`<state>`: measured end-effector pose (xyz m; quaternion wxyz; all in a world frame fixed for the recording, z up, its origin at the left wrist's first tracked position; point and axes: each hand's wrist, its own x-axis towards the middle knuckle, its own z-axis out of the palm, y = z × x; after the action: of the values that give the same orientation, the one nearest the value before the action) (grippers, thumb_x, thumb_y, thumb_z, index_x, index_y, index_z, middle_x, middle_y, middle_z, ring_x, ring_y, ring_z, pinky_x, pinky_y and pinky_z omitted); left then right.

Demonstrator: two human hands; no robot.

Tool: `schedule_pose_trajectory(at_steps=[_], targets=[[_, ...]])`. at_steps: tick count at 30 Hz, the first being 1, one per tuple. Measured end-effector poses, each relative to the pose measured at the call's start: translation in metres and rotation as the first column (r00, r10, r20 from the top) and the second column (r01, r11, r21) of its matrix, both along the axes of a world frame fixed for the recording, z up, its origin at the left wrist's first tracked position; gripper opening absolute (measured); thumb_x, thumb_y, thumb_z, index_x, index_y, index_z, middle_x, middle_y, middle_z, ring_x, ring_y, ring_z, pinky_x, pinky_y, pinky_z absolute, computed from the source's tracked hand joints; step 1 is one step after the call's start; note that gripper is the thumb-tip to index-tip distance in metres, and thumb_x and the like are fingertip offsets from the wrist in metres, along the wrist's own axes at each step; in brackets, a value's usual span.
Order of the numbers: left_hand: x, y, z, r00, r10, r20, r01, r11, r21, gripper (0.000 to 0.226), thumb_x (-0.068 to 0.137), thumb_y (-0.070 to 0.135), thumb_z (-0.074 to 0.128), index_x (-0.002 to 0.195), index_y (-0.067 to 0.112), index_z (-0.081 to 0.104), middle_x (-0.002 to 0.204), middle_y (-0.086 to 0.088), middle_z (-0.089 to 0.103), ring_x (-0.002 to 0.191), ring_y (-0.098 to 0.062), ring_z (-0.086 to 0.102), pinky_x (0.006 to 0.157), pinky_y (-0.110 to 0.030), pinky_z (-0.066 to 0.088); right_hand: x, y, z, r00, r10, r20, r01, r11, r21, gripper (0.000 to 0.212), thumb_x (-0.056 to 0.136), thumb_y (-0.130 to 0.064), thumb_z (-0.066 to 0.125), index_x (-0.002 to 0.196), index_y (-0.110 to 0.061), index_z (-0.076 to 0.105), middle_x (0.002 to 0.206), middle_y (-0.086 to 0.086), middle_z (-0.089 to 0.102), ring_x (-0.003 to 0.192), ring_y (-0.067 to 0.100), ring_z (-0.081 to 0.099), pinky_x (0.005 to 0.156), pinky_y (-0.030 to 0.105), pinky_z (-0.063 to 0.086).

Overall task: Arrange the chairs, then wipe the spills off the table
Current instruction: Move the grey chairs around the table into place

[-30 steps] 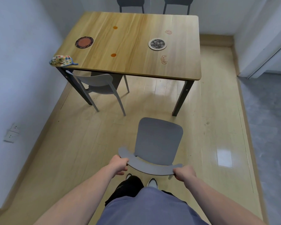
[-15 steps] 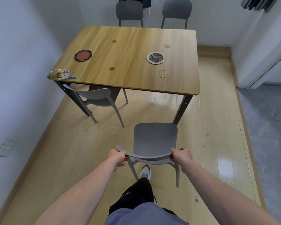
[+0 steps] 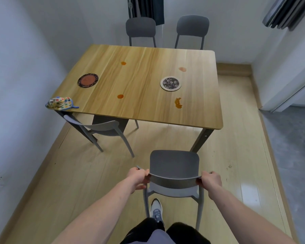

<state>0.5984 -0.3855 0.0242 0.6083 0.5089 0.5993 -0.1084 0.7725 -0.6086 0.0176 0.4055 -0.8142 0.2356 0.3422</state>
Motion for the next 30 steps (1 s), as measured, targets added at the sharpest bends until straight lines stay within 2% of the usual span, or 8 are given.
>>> schedule_pose_trajectory(at_steps=[4,7,13,18,20,23,26,30], targets=[[0.041,0.006,0.003,0.997,-0.076,-0.018,0.075,0.996,-0.048,0.026,0.095,0.024,0.066,0.117,0.012,0.061,0.099,-0.006,0.077,0.08,-0.015,0.077,0.057,-0.032,0.059,0.037,-0.001,0.001,0.994,-0.063,-0.09,0.065,0.998,0.021,0.019,0.101,-0.022,0.054,0.091,-0.006,0.055,0.092,0.018,0.071,0.089,0.035,0.074,0.091,0.046,0.061],[0.066,-0.002,0.004,0.994,-0.104,-0.016,0.103,0.992,-0.067,0.026,0.095,0.024,0.065,0.117,0.012,0.061,0.098,-0.007,0.077,0.08,-0.017,0.077,0.064,-0.035,0.062,0.055,-0.012,0.002,0.981,-0.109,-0.163,0.112,0.994,0.008,0.019,0.102,-0.008,0.046,0.086,0.0,0.053,0.086,0.021,0.068,0.093,0.04,0.074,0.095,0.048,0.059],[0.1,-0.026,0.003,0.992,-0.106,-0.069,0.1,0.991,-0.085,0.019,0.095,0.02,0.054,0.113,0.011,0.052,0.091,-0.011,0.076,0.082,-0.022,0.076,0.083,-0.042,0.062,0.08,-0.037,-0.006,0.976,-0.053,-0.212,0.048,0.998,-0.026,0.027,0.102,-0.01,0.037,0.1,0.005,0.059,0.088,0.022,0.071,0.088,0.038,0.074,0.087,0.052,0.062],[0.118,-0.024,-0.001,0.985,-0.104,-0.135,0.109,0.993,0.034,0.025,0.098,0.025,0.048,0.116,0.009,0.053,0.094,-0.011,0.074,0.078,-0.022,0.075,0.079,-0.042,0.063,0.097,-0.03,0.0,0.958,0.065,-0.279,-0.067,0.998,0.003,0.036,0.106,-0.011,0.031,0.104,0.006,0.063,0.096,0.023,0.075,0.09,0.035,0.073,0.075,0.046,0.063],[0.127,-0.019,0.002,0.984,-0.103,-0.147,0.114,0.991,0.067,0.026,0.099,0.026,0.048,0.115,0.007,0.055,0.096,-0.012,0.073,0.076,-0.022,0.074,0.07,-0.039,0.063,0.104,-0.025,0.004,0.952,0.086,-0.295,-0.083,0.996,0.023,0.037,0.107,-0.013,0.029,0.106,0.004,0.063,0.097,0.022,0.076,0.091,0.034,0.074,0.071,0.043,0.063],[0.14,-0.017,0.01,0.988,-0.069,-0.135,0.08,0.994,0.077,0.022,0.1,0.02,0.048,0.109,0.004,0.059,0.091,-0.012,0.071,0.072,-0.022,0.07,0.052,-0.028,0.056,0.117,-0.018,0.007,0.949,0.124,-0.291,-0.12,0.992,0.033,0.037,0.106,-0.014,0.032,0.102,0.004,0.064,0.094,0.022,0.076,0.089,0.034,0.075,0.08,0.047,0.064],[0.141,-0.016,0.007,0.987,-0.042,-0.158,0.053,0.996,0.07,0.021,0.096,0.019,0.05,0.103,0.004,0.063,0.089,-0.012,0.074,0.076,-0.023,0.074,0.063,-0.033,0.059,0.127,-0.013,0.013,0.936,0.178,-0.303,-0.175,0.984,0.036,0.037,0.106,-0.013,0.035,0.099,0.005,0.067,0.094,0.022,0.077,0.09,0.034,0.075,0.085,0.048,0.063],[0.131,-0.006,-0.005,0.987,0.066,-0.148,-0.053,0.995,0.09,0.022,0.092,0.019,0.05,0.107,0.006,0.06,0.093,-0.015,0.075,0.081,-0.027,0.075,0.067,-0.039,0.064,0.134,0.002,0.027,0.907,0.277,-0.318,-0.265,0.961,0.081,0.029,0.106,-0.014,0.043,0.094,0.001,0.065,0.102,0.021,0.075,0.097,0.032,0.074,0.086,0.042,0.062]])
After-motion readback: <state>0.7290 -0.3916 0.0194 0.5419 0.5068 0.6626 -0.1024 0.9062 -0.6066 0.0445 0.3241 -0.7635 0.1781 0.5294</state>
